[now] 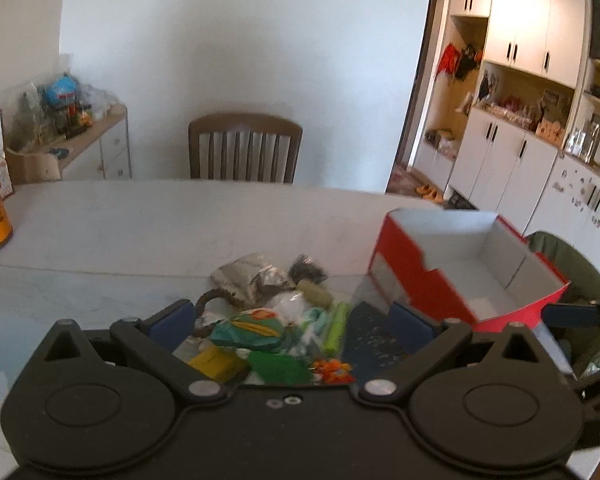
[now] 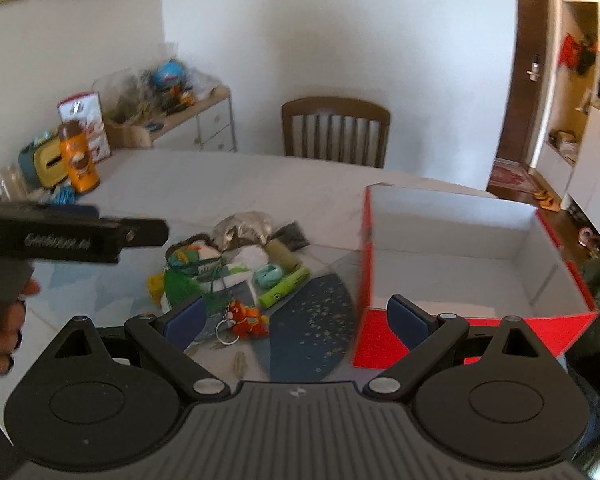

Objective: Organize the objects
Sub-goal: 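Reach the left tool into the pile and grasp the green-and-white fabric pouch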

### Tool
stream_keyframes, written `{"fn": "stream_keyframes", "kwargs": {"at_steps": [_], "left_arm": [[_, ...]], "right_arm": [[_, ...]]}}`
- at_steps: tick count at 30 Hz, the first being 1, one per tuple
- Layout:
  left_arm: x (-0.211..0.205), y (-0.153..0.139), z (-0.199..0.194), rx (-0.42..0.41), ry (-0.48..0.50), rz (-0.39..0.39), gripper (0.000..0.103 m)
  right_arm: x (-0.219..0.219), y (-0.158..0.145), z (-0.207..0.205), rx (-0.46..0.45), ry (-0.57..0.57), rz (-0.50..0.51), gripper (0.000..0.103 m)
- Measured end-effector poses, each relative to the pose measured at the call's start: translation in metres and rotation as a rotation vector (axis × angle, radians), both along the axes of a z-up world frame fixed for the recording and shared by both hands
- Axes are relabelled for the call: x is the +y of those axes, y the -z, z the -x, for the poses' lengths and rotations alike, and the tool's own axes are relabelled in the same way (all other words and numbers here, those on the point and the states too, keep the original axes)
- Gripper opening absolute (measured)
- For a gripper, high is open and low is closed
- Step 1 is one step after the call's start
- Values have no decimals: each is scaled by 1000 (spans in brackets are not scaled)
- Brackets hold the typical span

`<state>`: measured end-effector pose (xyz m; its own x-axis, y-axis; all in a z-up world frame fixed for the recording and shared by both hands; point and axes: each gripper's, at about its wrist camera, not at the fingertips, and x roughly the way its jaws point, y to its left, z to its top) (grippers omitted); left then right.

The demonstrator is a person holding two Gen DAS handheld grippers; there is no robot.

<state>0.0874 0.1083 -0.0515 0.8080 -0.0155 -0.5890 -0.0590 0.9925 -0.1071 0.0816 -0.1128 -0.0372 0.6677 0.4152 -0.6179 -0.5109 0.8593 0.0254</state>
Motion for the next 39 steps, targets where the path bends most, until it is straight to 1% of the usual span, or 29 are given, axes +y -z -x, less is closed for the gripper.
{"fn": "stream_keyframes", "kwargs": {"at_steps": [5, 6, 9, 12, 16, 17, 19, 22, 24, 26, 28, 32, 33, 35, 39], "left_arm": [[26, 23, -28, 65, 24, 37, 102], [31, 28, -34, 79, 29, 44, 102], [41, 38, -47, 98, 45, 32, 100], [48, 46, -57, 119, 72, 43, 100], [55, 55, -69, 146, 106, 59, 100], [58, 58, -72, 155, 114, 76, 100], [62, 62, -77, 172, 131, 103, 100], [65, 69, -85, 194, 157, 119, 99], [67, 73, -90, 210, 173, 135, 98], [69, 77, -93, 225, 177, 142, 95], [72, 82, -96, 243, 181, 177, 92], [77, 88, -99, 264, 194, 221, 81], [77, 90, -100, 268, 200, 230, 80], [76, 92, -100, 271, 210, 239, 78], [75, 92, -100, 263, 225, 233, 76]], "right_arm": [[24, 24, -18, 62, -33, 42, 97], [28, 29, -22, 66, -28, 54, 97], [41, 42, -32, 83, -39, 80, 97], [53, 54, -41, 84, -52, 112, 97], [65, 71, -54, 108, -73, 124, 90], [67, 76, -57, 115, -75, 134, 86], [71, 85, -65, 135, -86, 140, 81], [74, 95, -73, 166, -100, 149, 74], [76, 101, -77, 187, -107, 141, 73], [78, 107, -80, 211, -123, 132, 67], [81, 111, -83, 227, -133, 133, 66], [87, 118, -87, 236, -160, 132, 63], [87, 119, -88, 243, -164, 130, 63], [88, 123, -91, 260, -164, 124, 62], [87, 126, -97, 276, -168, 102, 59]]}}
